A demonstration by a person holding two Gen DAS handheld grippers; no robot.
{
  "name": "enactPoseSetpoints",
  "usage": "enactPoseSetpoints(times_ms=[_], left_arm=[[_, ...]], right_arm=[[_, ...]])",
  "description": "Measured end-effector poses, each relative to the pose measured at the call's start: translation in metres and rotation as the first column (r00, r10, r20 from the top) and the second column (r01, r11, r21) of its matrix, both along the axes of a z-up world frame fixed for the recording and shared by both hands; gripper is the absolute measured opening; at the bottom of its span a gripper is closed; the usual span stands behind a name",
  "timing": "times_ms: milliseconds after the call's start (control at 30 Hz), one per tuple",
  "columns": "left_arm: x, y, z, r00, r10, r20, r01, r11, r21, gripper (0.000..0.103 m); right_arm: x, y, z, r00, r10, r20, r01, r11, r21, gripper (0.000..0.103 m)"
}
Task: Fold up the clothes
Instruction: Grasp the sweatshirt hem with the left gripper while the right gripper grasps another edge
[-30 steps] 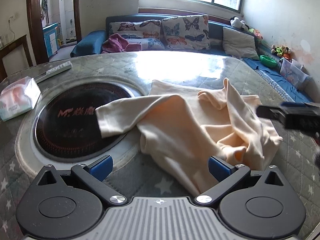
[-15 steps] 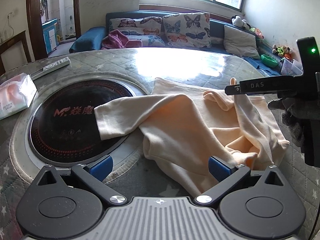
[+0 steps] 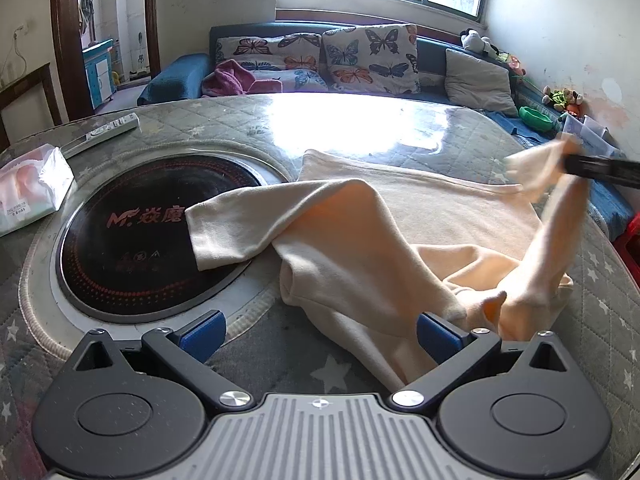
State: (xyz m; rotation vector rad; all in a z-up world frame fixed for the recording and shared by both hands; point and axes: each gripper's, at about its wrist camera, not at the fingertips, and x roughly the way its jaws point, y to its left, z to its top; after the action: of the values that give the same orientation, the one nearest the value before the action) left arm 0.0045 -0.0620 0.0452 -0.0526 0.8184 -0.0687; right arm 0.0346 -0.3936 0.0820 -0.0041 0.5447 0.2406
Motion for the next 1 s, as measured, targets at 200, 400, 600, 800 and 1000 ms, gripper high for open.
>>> enactPoseSetpoints(times_ms=[200,400,600,800,1000], left_arm=[[-0.003,0.001,0.003,1.0,-0.002,0.013,0.002,1.0,-0.004,0.103],[0.005,-0.006,0.012,0.999,-0.023,0.043,0.024,1.0,-0.002,0.103],[0.028,-0.008,0.015,0.998,-0.003,0.055,0.003,1.0,-0.005,0.103],[0.053,0.005,0.015,0.996,0.089,0.014,-0.086,0.984,-0.153,0.097],[0.068,-0.013,0.013,0.994,0.011,0.11,-0.016,0.999,0.041,0.084]], right_arm=[[-0.079,-0.042,0.002,0.99,-0.134,0.033,0.134,0.991,-0.004,0.008],[-0.12,-0.083,-0.024,0.954,-0.284,-0.091,0.287,0.958,0.02,0.009],[-0.136,-0.113,-0.042,0.908,-0.387,-0.159,0.393,0.92,0.008,0.023],[-0.14,-0.122,-0.037,0.908,-0.398,-0.127,0.405,0.914,0.032,0.037],[-0.128,-0.109,-0.032,0.939,-0.328,-0.104,0.336,0.939,0.071,0.042]])
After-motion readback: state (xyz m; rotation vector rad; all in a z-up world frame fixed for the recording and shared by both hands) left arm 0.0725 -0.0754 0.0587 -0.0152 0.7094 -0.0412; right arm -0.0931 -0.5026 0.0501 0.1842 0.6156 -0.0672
